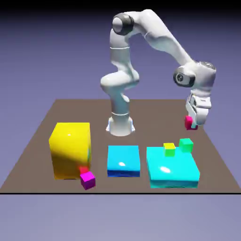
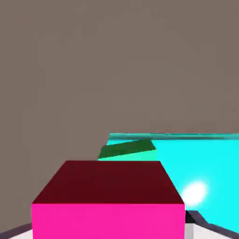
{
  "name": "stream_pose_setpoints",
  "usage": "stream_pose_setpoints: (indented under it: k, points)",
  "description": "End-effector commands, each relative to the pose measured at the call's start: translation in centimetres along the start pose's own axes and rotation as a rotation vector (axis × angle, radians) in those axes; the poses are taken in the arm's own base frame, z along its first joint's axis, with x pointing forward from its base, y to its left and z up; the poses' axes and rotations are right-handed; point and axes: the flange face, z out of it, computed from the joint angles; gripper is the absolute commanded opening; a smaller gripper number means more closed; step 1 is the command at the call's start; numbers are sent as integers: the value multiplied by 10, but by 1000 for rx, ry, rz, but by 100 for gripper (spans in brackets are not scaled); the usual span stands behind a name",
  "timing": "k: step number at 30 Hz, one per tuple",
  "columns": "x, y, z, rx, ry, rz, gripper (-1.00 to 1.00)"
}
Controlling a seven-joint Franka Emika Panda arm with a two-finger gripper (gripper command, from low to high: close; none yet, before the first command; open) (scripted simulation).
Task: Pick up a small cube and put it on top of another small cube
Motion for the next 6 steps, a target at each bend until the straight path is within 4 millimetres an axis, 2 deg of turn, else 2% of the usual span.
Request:
stream_pose_setpoints:
  k: [1, 2, 3, 4, 5, 6]
  points:
    - [-2, -28, 14, -6, 6, -58, -100]
    - [-2, -29, 31, -5, 6, -58, -100]
    - [-2, -29, 34, -5, 6, -58, -100]
    - [-2, -29, 34, -5, 6, -58, 100]
    - [-2, -29, 34, -5, 6, -58, 100]
    - [-2, -28, 18, -6, 6, -58, 100]
